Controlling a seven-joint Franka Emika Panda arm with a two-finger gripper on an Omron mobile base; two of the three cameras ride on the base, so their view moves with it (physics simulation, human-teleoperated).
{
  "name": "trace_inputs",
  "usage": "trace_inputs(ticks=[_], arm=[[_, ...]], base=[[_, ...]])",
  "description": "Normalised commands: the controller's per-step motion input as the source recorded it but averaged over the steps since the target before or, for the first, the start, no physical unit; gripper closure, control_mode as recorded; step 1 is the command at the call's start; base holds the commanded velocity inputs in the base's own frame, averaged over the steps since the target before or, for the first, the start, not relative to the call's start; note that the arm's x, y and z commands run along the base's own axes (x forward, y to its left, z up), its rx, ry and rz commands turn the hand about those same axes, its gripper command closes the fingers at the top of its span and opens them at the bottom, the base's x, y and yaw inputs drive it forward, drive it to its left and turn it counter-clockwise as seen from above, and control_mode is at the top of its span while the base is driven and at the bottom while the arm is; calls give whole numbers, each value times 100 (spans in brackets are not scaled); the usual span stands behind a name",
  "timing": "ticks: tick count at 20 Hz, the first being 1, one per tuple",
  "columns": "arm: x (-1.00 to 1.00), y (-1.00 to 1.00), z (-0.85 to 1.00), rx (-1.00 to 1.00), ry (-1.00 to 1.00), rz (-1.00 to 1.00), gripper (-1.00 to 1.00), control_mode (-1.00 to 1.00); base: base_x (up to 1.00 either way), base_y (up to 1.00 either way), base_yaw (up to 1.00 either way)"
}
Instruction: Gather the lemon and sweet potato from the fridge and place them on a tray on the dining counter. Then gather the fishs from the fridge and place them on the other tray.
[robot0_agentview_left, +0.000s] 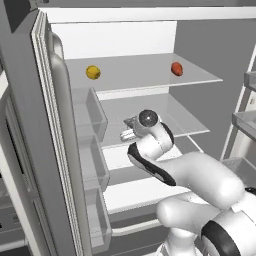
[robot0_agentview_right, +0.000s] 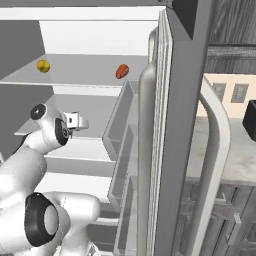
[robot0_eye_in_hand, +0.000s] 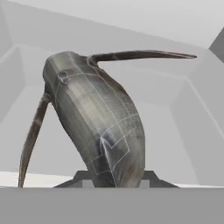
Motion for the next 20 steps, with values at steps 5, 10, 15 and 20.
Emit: trace_inputs(ticks=[5, 10, 15, 20], arm=[[-68, -35, 72, 10, 13, -1, 100, -100], [-78, -41, 58, 5, 18, -8, 100, -100], [-79, -33, 43, 3, 15, -6, 100, -100], [-81, -17, 39, 1, 9, -6, 100, -100]], base=[[0, 0, 0], [0, 0, 0], [0, 0, 0], [0, 0, 0]])
